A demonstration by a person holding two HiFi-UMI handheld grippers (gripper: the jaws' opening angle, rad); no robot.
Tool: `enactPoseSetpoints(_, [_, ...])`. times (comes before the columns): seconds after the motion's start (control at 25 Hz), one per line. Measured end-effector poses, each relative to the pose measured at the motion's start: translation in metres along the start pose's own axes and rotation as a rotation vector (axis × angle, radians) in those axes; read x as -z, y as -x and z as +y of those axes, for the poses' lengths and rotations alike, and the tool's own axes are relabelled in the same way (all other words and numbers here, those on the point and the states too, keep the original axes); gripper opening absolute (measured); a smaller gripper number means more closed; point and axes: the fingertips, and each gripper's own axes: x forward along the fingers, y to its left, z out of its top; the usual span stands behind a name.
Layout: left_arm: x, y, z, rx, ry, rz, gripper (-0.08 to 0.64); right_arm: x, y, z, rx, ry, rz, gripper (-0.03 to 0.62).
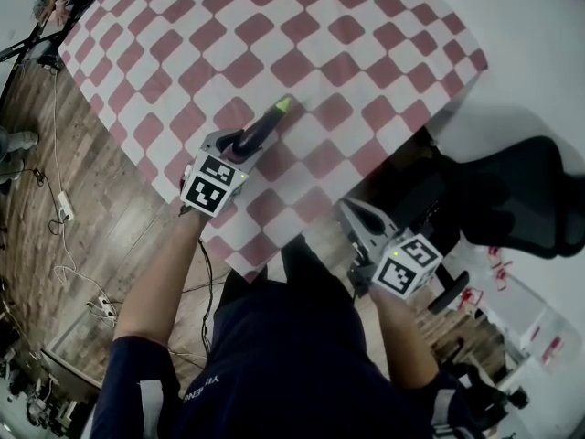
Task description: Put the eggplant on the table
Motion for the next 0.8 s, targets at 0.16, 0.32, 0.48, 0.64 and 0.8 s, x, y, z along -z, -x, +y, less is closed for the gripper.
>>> enactPoseSetpoints(0.16, [0.005, -0.01, -0.004, 0.006, -0.021, 0.054, 0.236, 0.0, 0.002, -0.003, 0.0, -0.008, -0.008, 0.015])
enactPoseSetpoints(0.32, [0.014, -0.018, -0.005, 0.006, -0.046, 0.141, 0.236, 0.001, 0.003, -0.005, 0.0, -0.019, -0.016, 0.015])
enactPoseSetpoints(0.48, [0.018, -0.022, -0.008, 0.016, -0.052, 0.182, 0.236, 0.003, 0.006, -0.008, 0.004, -0.026, -0.021, 0.015])
enactPoseSetpoints(0.64, [0.023, -0.026, -0.009, 0.014, -0.06, 0.222, 0.236, 0.003, 0.007, -0.009, 0.003, -0.031, -0.026, 0.015])
enactPoseSetpoints(0.8, [0.024, -0.026, -0.01, 0.01, -0.069, 0.243, 0.238, 0.001, 0.011, -0.011, 0.007, -0.027, -0.036, 0.015])
